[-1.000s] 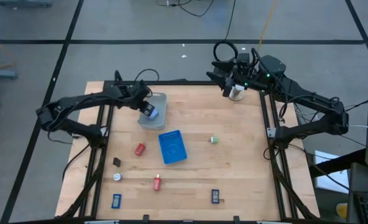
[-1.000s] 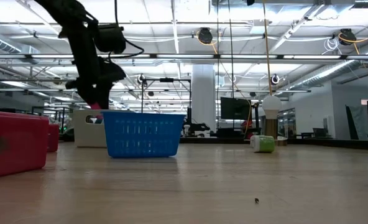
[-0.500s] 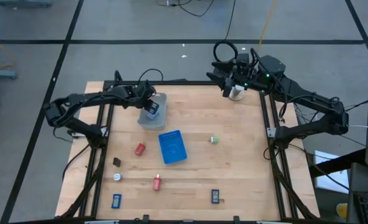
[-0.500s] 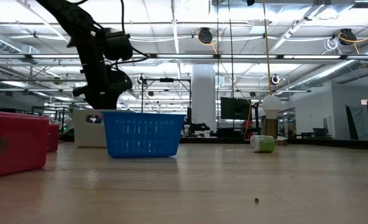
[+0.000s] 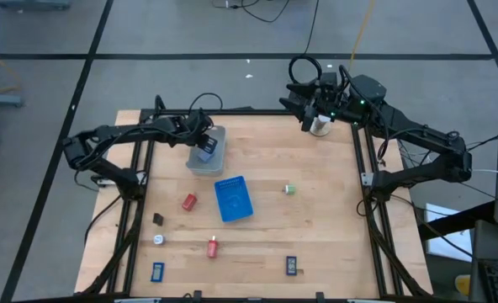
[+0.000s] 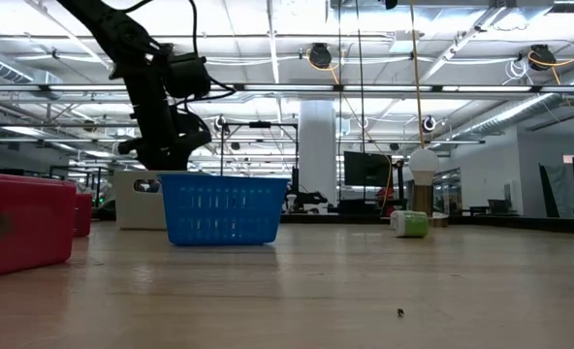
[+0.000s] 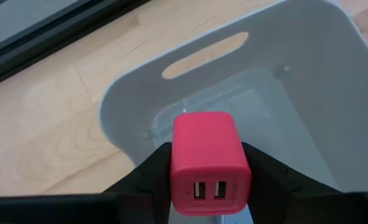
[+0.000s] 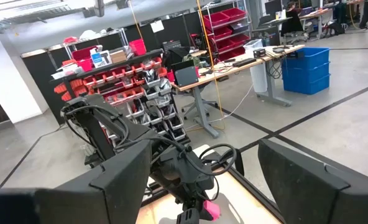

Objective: Pick & Place Office items
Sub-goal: Put the pink charger adapter into the gray bin, then put the top red charger adapter into the gray bin, then put the black digital timer into the blue basket

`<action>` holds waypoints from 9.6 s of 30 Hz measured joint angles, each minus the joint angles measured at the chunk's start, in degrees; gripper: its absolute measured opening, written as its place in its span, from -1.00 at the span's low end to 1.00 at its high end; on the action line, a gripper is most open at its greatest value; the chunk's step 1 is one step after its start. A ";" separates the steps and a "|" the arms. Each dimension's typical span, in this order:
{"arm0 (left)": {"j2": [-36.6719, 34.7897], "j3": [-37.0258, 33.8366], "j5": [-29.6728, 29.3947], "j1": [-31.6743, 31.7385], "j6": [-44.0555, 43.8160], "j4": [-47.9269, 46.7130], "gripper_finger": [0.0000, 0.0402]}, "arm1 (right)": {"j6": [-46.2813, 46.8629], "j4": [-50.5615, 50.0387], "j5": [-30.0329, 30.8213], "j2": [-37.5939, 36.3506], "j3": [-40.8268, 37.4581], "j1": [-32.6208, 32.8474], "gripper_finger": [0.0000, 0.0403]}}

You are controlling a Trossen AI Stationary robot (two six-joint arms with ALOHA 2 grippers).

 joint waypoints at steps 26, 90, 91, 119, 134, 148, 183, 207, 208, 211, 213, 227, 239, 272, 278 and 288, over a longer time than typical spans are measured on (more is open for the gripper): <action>-14.48 2.78 14.70 -0.66 -1.78 -11.47 0.50 | 0.04 -3.02 -0.29 0.02 0.00 0.01 0.44; -7.65 8.49 18.21 -39.21 -42.38 -33.49 0.35 | 4.15 4.81 -0.26 -6.38 -11.78 7.17 0.44; -7.65 8.05 18.00 -39.37 -42.92 -33.16 0.36 | 4.15 4.78 -0.26 -6.63 -11.78 7.17 0.44; -7.67 -7.06 16.27 -39.79 -46.39 -21.88 0.30 | 4.55 4.79 -0.28 -7.08 -11.78 7.17 0.44; -7.67 -13.18 16.23 -39.77 -49.86 -11.83 0.12 | 4.55 4.81 -0.26 -7.08 -11.78 7.17 0.44; -7.65 -14.87 19.51 -39.77 -49.59 -10.02 -0.43 | 4.55 4.81 -0.24 -7.08 -11.76 7.17 0.44; -7.67 25.91 -5.80 -35.13 -30.66 -34.12 -0.43 | 4.55 4.76 -0.33 -7.06 -11.76 7.17 0.44; -7.65 25.29 -5.32 -7.18 -9.32 -25.75 -0.43 | 4.39 4.63 -0.24 -7.06 -11.76 9.42 0.44; -7.61 25.29 -4.70 -6.27 -8.53 -24.43 -0.43 | 4.39 4.63 -0.24 -7.06 -11.76 9.42 0.44; -5.91 25.29 -3.85 -4.15 -7.34 -22.38 -0.43 | 4.41 4.63 -0.24 -7.06 -11.74 9.42 0.44; -4.26 25.16 -2.67 -2.88 -6.35 -22.74 -0.43 | 4.50 4.62 -0.22 -7.06 -11.75 9.42 0.44; 10.37 25.18 5.89 -3.51 -2.58 -16.87 -0.43 | 4.66 4.61 -0.17 -7.06 -11.74 9.40 0.44; 13.03 21.73 4.14 -3.71 -2.51 -18.72 -0.43 | 4.65 4.56 -0.15 -7.06 -11.74 9.40 0.44; 12.92 17.20 4.28 -3.34 -2.44 -14.60 -0.14 | 4.13 4.35 0.07 -7.06 -11.74 9.38 0.44; 12.92 17.23 4.45 -3.34 -1.68 -15.17 -0.10 | 4.13 4.33 0.07 -7.06 -11.74 9.40 0.44; 12.90 23.88 7.42 -4.64 4.44 -25.46 -0.20 | 4.13 4.79 0.07 -7.10 -12.67 9.38 0.44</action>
